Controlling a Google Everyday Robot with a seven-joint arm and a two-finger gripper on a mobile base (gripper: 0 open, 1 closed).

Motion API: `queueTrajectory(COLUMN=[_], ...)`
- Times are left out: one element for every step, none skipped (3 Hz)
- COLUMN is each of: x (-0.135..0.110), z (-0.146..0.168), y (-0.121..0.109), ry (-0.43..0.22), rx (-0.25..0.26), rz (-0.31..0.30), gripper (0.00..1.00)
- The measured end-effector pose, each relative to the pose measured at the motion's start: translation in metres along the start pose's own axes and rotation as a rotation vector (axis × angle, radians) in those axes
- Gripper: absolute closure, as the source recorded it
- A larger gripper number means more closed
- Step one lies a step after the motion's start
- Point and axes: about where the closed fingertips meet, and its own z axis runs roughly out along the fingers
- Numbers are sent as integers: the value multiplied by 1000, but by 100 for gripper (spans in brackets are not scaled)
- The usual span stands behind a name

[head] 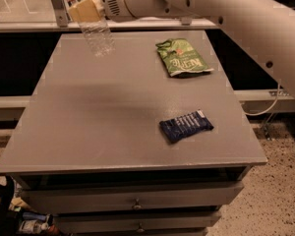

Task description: Place water bottle upright

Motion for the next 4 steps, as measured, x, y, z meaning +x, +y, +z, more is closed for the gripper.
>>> queueTrajectory(x=[-1,-4,-3,1], z=[2,3,1,4], y=[-1,15,36,51], ry=[-120,-199,-238,-238], rx=[-84,-157,-220,-257], rz=[6,-93,-240,-275], gripper=[100,100,100,100])
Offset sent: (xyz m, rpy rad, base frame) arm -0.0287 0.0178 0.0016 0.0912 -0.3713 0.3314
